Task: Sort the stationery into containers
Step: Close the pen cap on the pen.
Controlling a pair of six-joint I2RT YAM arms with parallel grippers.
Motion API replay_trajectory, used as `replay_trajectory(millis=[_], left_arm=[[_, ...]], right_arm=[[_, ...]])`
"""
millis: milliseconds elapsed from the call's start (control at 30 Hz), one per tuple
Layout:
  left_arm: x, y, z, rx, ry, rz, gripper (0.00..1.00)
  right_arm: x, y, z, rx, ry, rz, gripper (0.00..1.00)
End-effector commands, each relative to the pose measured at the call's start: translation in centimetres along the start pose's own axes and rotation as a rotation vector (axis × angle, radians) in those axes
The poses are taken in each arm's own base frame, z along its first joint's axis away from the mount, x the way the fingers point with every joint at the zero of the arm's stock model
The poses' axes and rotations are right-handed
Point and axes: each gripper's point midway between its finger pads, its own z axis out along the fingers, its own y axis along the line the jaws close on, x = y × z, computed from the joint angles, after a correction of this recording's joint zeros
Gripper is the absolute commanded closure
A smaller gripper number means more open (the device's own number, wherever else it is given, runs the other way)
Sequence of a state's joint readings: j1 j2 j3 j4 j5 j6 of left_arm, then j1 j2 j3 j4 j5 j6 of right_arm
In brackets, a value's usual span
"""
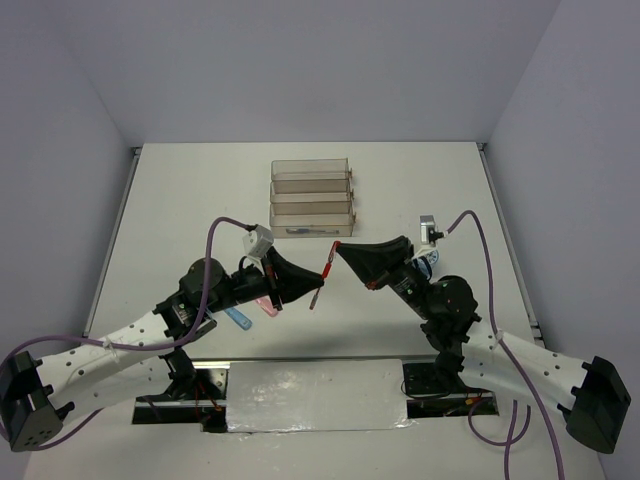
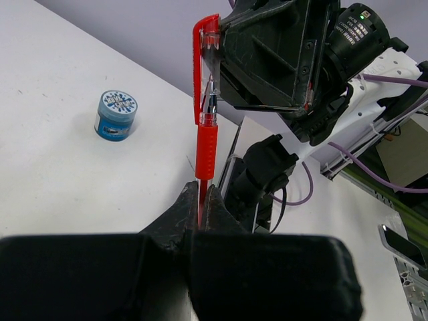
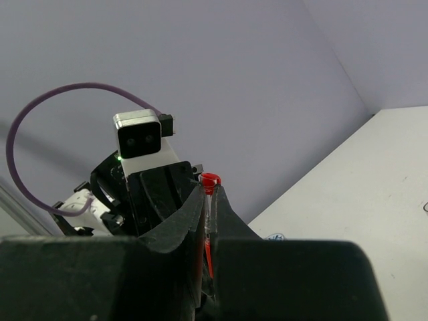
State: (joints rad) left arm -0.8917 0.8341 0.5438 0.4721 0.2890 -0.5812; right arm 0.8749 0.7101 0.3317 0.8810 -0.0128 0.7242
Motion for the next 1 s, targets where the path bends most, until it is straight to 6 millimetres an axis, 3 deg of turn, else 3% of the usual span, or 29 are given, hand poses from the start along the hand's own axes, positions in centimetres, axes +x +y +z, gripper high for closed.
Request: replay_trajectory(millis=[0, 600, 967], left_arm=[[-2.6, -0.9, -0.1, 0.028, -0.09, 0.028, 1.0], [-2.6, -0.6, 0.3, 0.014, -0.083, 0.026, 1.0], [-4.3, -0.8, -0.2, 0.006, -0.156, 0.057, 1.0]], right_arm=[[-0.1, 0.9, -0.3, -0.051, -0.016, 0.014, 1.0], [1.7, 1.0, -0.6, -0.066, 0.032, 0.025, 1.0], [3.2, 0.7, -0.9, -0.065, 0.083, 0.032, 1.0]])
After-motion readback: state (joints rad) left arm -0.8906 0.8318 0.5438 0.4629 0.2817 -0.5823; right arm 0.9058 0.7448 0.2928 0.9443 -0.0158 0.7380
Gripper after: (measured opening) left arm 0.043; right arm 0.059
